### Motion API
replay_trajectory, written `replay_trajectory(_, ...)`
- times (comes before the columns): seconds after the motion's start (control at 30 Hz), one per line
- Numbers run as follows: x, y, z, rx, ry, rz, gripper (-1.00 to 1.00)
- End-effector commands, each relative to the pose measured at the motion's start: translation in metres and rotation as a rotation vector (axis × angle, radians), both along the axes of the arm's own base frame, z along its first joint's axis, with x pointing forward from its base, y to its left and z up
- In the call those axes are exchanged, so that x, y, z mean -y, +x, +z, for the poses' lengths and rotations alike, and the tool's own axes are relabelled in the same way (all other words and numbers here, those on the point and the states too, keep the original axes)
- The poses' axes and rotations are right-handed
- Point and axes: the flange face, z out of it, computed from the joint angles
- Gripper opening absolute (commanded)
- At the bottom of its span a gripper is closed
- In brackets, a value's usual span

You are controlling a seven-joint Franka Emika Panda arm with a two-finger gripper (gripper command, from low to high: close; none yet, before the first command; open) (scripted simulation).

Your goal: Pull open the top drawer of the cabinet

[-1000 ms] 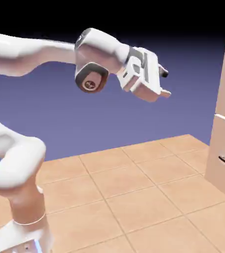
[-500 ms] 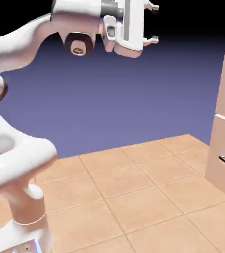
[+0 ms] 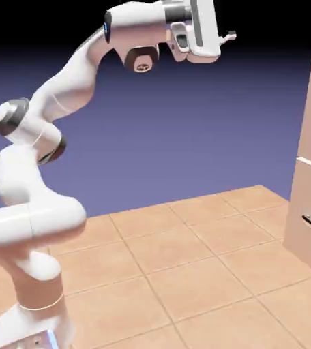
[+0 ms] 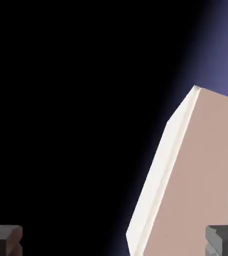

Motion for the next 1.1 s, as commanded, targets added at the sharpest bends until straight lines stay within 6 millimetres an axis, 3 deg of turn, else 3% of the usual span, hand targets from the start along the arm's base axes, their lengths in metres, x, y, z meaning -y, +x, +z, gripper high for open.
replay_trajectory(0.0, -0.001, 0.013, -0.006, 0.003, 0.010, 0.013, 0.00)
replay_trajectory(0.13, 0.003, 0.068, -0.038, 0.001, 0.057, 0.064, 0.00)
replay_trajectory(0.27, 0.022, 0.125, -0.081, -0.016, 0.121, 0.114, 0.00)
replay_trajectory(0.47, 0.081, 0.202, -0.164, -0.056, 0.255, 0.177, 0.00)
replay_trajectory(0.57, 0.123, 0.232, -0.212, -0.074, 0.341, 0.202, 0.00)
replay_trajectory(0.6, 0.129, 0.235, -0.219, -0.076, 0.354, 0.204, 0.00)
replay_trajectory(0.9, 0.129, 0.285, -0.219, -0.076, 0.354, 0.204, 0.00)
replay_trajectory(0.93, 0.129, 0.285, -0.219, -0.076, 0.354, 0.204, -1.00)
replay_trajectory(1.07, 0.129, 0.265, -0.219, -0.076, 0.354, 0.204, -1.00)
